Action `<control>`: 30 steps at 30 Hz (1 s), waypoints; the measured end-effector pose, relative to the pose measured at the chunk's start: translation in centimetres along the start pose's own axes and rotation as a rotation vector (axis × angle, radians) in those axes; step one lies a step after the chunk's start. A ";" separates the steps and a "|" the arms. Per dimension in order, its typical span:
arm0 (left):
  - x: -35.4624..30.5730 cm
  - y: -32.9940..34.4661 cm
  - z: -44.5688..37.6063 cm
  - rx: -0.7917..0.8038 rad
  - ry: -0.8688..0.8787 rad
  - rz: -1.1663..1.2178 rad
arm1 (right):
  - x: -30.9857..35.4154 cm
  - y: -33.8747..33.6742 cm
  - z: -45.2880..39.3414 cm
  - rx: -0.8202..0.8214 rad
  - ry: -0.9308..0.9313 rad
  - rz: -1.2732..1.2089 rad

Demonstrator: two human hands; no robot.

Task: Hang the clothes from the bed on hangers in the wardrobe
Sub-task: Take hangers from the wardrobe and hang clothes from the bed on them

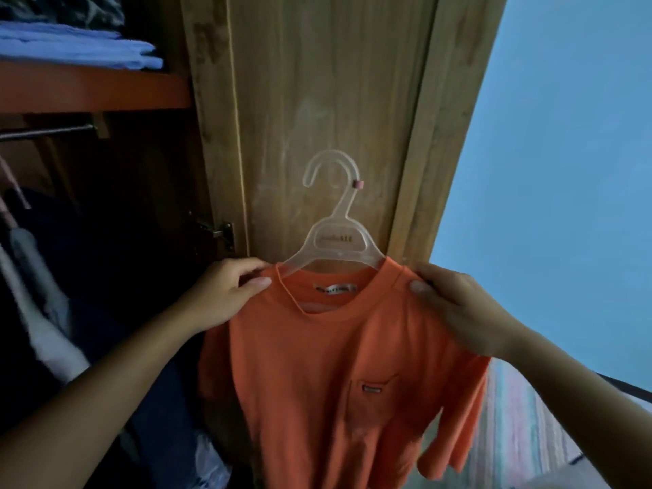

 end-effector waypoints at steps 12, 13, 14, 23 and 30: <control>-8.8 13.0 -4.5 0.055 0.216 0.169 | -7.6 -7.4 10.0 -0.137 0.074 0.202; -9.8 13.9 -4.8 0.063 0.246 0.158 | -8.1 -8.0 10.9 -0.141 0.099 0.204; -10.8 14.9 -5.2 0.073 0.280 0.144 | -8.5 -8.7 11.7 -0.147 0.125 0.208; -16.9 22.1 -7.5 0.269 0.399 0.254 | -10.3 -12.1 20.1 -0.210 0.405 0.246; -20.3 25.6 -7.2 0.480 0.442 0.425 | -7.7 -12.7 25.9 -0.305 0.659 0.331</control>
Point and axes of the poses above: each hand's wrist, its own z-axis away from the middle knuckle, its own y-axis out of the palm, x = y × z, the point moved 3 cm from there along -z, towards the middle knuckle, and after that the axes turned 1 degree about z, right-handed, at the moved point
